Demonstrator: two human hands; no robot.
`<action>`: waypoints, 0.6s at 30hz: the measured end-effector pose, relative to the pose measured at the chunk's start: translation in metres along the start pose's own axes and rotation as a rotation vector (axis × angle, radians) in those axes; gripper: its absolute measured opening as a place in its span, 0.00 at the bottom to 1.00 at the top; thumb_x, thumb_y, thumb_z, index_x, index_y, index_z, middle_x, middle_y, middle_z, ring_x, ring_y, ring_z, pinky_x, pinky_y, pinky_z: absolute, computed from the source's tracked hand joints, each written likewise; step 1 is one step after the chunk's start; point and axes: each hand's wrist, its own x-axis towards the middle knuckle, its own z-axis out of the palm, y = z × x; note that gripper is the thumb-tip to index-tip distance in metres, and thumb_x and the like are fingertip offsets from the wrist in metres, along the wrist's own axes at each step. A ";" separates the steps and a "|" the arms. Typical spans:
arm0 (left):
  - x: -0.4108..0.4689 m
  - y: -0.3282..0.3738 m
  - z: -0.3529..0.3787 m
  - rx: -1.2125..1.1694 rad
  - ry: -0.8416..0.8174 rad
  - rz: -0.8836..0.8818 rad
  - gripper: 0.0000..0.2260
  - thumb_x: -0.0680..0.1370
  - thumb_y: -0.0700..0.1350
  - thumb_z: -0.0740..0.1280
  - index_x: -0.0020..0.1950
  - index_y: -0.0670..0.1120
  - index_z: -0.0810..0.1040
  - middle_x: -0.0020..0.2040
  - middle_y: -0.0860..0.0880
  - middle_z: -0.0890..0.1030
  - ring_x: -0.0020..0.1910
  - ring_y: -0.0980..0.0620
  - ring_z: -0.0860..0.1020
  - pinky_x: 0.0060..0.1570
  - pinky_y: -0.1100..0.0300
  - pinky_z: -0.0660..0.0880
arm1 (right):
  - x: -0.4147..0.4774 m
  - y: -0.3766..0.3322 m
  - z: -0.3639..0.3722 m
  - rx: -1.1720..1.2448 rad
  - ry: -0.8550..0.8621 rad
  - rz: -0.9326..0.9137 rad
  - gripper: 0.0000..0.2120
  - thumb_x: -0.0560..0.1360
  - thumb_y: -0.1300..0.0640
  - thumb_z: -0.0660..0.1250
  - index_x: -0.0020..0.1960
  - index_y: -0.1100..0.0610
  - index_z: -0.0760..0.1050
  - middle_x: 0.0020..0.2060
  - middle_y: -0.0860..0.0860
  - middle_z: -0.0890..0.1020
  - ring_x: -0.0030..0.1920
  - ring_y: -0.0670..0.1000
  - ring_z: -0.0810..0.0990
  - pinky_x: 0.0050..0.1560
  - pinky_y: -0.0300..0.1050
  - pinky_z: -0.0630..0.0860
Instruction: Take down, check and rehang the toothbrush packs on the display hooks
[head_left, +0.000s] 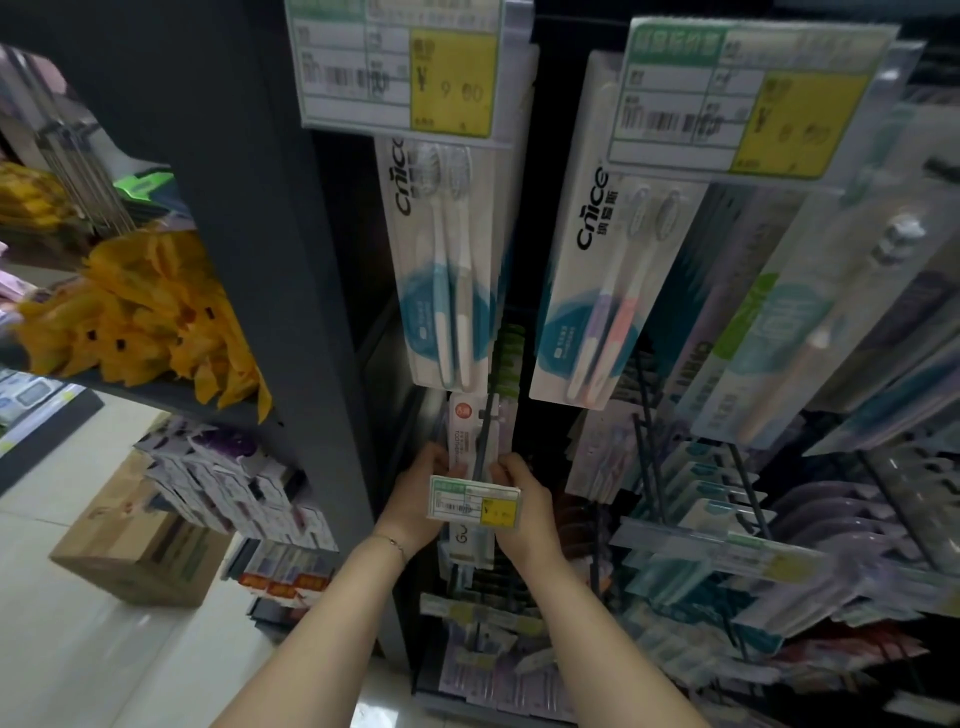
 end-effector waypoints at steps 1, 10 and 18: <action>0.000 -0.001 0.000 0.026 -0.008 0.009 0.06 0.80 0.44 0.65 0.47 0.45 0.69 0.40 0.51 0.77 0.38 0.58 0.75 0.37 0.67 0.70 | -0.001 0.000 -0.001 -0.030 0.004 -0.032 0.07 0.77 0.65 0.63 0.51 0.55 0.73 0.41 0.46 0.77 0.40 0.40 0.74 0.41 0.28 0.69; 0.007 -0.002 -0.002 0.025 -0.087 0.007 0.09 0.76 0.40 0.68 0.43 0.46 0.68 0.41 0.47 0.76 0.41 0.53 0.74 0.41 0.64 0.71 | -0.001 -0.002 -0.003 -0.026 0.087 -0.056 0.07 0.80 0.61 0.61 0.48 0.51 0.75 0.36 0.42 0.76 0.36 0.36 0.74 0.39 0.28 0.69; 0.010 -0.003 0.003 -0.063 -0.078 -0.011 0.08 0.77 0.38 0.67 0.43 0.46 0.69 0.39 0.49 0.76 0.39 0.55 0.74 0.38 0.67 0.72 | -0.003 -0.011 -0.005 -0.078 0.060 -0.066 0.17 0.75 0.64 0.62 0.37 0.42 0.69 0.34 0.43 0.73 0.35 0.41 0.69 0.38 0.34 0.66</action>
